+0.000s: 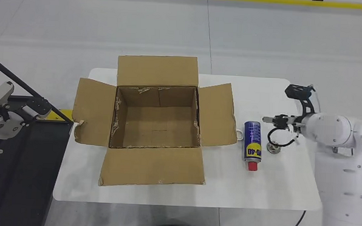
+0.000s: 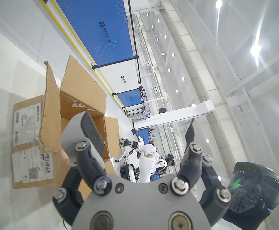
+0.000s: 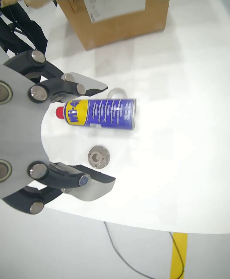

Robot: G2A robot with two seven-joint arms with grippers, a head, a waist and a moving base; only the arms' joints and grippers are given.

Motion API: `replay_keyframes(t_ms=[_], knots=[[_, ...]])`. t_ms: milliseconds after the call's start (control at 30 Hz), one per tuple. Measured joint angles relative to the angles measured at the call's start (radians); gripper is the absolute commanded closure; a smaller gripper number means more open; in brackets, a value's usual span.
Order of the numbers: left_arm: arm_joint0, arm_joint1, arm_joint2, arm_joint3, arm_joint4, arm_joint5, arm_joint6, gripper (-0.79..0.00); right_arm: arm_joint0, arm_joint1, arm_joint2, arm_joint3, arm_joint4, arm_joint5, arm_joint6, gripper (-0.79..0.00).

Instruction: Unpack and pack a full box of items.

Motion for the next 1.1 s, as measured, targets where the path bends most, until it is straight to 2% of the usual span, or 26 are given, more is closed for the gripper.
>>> replay_keyframes(t_ms=[267, 433, 667, 800, 900, 967, 1033, 1067, 1100], knots=[[0.0, 0.0, 0.0, 0.0, 0.0, 0.0, 0.0, -0.785, 0.043, -0.02, -0.022, 0.043, 0.325, 0.022, -0.182, -0.785], [0.0, 0.0, 0.0, 0.0, 0.0, 0.0, 0.0, -0.785, 0.059, -0.029, -0.044, 0.088, 0.523, -0.006, -0.205, -0.785], [0.0, 0.0, 0.0, 0.0, 0.0, 0.0, 0.0, -0.785, 0.058, -0.029, -0.044, 0.086, 0.498, -0.005, -0.205, -0.785], [0.0, 0.0, 0.0, 0.0, 0.0, 0.0, 0.0, -0.785, 0.042, -0.032, -0.085, 0.078, 0.519, 0.007, -0.234, -0.785], [0.0, 0.0, 0.0, 0.0, 0.0, 0.0, 0.0, -0.785, 0.049, -0.032, -0.109, 0.085, 0.529, 0.034, -0.237, -0.61], [0.0, 0.0, 0.0, 0.0, 0.0, 0.0, 0.0, -0.785, 0.054, -0.031, -0.12, 0.093, 0.54, 0.044, -0.233, -0.548], [0.0, 0.0, 0.0, 0.0, 0.0, 0.0, 0.0, -0.785, 0.059, -0.03, -0.129, 0.101, 0.547, 0.051, -0.227, -0.459], [0.0, 0.0, 0.0, 0.0, 0.0, 0.0, 0.0, -0.785, 0.062, -0.03, -0.133, 0.106, 0.555, 0.053, -0.224, -0.388], [0.0, 0.0, 0.0, 0.0, 0.0, 0.0, 0.0, -0.785, 0.064, -0.029, -0.135, 0.109, 0.562, 0.053, -0.223, -0.36]])
